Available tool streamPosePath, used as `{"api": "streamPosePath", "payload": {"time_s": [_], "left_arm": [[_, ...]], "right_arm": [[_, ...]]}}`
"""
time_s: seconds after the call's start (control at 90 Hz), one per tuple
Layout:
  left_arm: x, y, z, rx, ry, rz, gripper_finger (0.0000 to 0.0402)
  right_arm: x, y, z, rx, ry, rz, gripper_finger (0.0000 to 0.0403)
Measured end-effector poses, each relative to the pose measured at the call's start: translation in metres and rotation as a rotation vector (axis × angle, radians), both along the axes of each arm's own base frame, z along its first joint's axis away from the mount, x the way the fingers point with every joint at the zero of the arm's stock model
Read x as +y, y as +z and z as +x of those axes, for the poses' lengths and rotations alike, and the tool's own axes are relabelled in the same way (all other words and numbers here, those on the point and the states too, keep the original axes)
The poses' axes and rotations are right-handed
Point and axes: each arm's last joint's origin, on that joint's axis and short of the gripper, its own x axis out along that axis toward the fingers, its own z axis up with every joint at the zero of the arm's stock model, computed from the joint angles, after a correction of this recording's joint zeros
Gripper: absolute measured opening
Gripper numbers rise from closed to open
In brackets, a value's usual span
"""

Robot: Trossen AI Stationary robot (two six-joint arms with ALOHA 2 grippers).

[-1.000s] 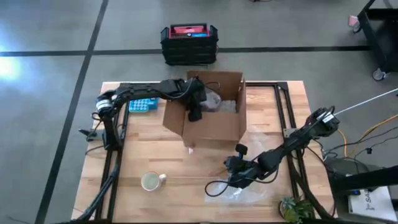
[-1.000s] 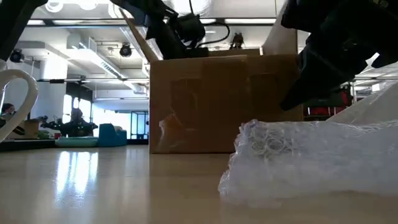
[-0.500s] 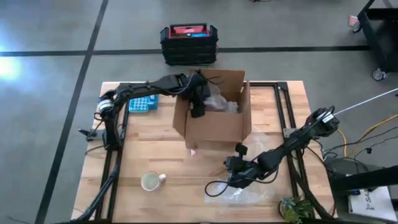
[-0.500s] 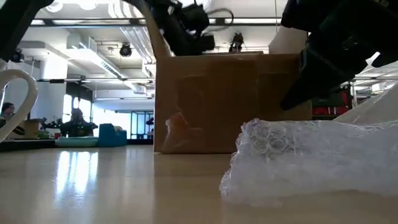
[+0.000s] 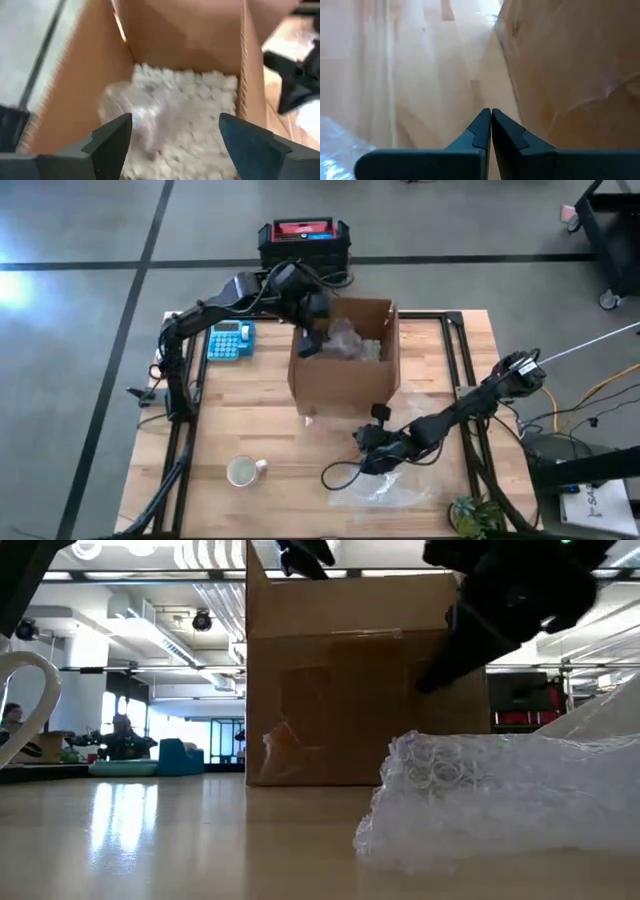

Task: Wrap mug
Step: Adjust the cardboard box

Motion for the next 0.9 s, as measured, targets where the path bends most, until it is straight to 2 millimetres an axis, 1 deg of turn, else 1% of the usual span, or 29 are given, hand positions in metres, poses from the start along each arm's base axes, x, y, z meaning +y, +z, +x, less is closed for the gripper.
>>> {"api": "streamPosePath", "payload": {"time_s": [0.067,0.156,0.267,0.411,0.556,0.622,0.756,0.833,0.9], "left_arm": [[-0.014,-0.004,-0.001,0.047,-0.012,-0.032,0.0271],[-0.039,-0.004,-0.004,0.074,-0.05,-0.062,0.0259],[-0.074,-0.001,-0.01,0.083,-0.086,-0.03,0.0244],[-0.116,-0.002,-0.024,0.087,-0.071,0.022,0.0221],[-0.153,-0.01,-0.043,0.084,-0.035,0.033,0.0202],[-0.166,-0.016,-0.053,0.09,-0.012,0.024,0.0194],[-0.188,-0.035,-0.072,0.076,0.043,-0.034,0.018],[-0.2,-0.052,-0.084,0.057,0.083,-0.064,0.0171],[-0.211,-0.07,-0.093,0.023,0.099,-0.082,0.0164]], "right_arm": [[-0.002,0.005,-0.002,0.038,0.016,-0.034,0.0],[-0.009,0.01,-0.006,0.077,0.011,-0.058,0.0],[-0.023,0.011,-0.01,0.132,-0.03,-0.096,0.0],[-0.033,0.01,-0.007,0.143,-0.062,-0.108,0.0],[-0.046,0.01,-0.002,0.141,-0.093,-0.113,0.0],[-0.045,0.011,0.002,0.118,-0.068,-0.086,0.0],[-0.032,0.014,0.011,0.056,0.094,0.048,0.0],[-0.028,0.01,0.02,-0.013,0.135,0.045,0.0],[-0.032,0.0,0.028,-0.029,0.126,-0.017,0.0]]}}
